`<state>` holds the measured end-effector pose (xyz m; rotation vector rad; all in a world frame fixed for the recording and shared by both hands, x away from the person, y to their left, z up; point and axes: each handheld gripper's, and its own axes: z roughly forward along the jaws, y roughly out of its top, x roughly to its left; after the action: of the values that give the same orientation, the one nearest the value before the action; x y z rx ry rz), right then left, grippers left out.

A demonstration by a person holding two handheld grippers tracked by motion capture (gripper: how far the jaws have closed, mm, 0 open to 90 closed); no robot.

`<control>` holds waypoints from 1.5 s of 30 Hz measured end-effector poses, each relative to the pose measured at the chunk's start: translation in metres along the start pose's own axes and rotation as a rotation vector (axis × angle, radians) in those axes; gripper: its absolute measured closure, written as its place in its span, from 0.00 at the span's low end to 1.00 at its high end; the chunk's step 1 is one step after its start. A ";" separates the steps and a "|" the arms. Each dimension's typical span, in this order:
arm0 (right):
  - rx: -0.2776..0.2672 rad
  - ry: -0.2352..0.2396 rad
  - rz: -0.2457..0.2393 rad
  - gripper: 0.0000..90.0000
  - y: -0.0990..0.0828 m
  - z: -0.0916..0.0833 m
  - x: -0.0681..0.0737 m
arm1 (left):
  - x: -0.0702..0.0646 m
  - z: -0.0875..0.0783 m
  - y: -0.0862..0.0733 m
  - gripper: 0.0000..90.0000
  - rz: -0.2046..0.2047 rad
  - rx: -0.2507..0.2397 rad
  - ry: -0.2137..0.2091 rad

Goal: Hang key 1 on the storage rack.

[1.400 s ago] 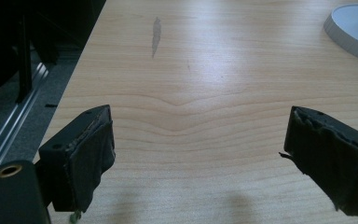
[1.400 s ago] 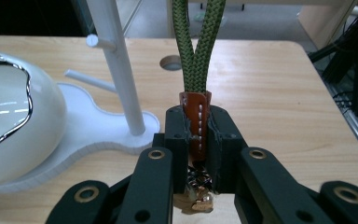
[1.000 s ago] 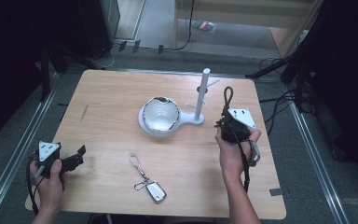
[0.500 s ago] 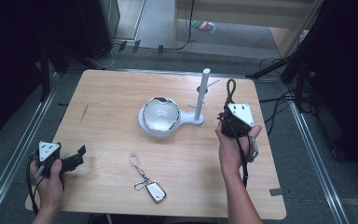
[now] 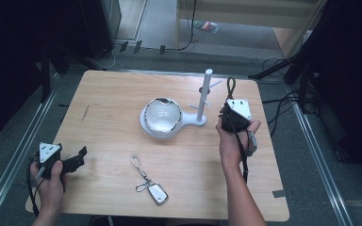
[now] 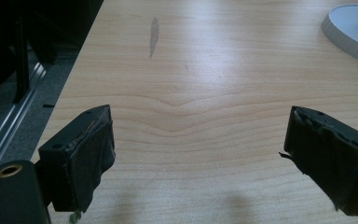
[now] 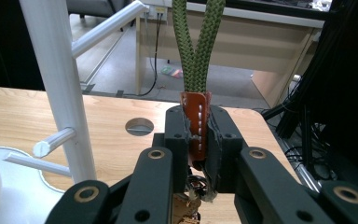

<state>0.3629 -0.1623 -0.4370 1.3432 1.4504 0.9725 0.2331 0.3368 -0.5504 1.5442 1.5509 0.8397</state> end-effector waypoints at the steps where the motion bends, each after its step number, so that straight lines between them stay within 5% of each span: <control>1: 0.000 0.000 0.000 0.90 0.000 0.000 0.000 | 0.000 0.000 0.000 0.10 0.000 0.000 0.000; 45: 0.056 0.062 -0.081 0.90 -0.006 0.011 0.026 | 0.000 0.000 0.000 0.10 -0.003 -0.001 -0.001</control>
<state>0.3722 -0.1372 -0.4484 1.2942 1.5769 0.9344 0.2334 0.3369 -0.5505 1.5414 1.5516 0.8381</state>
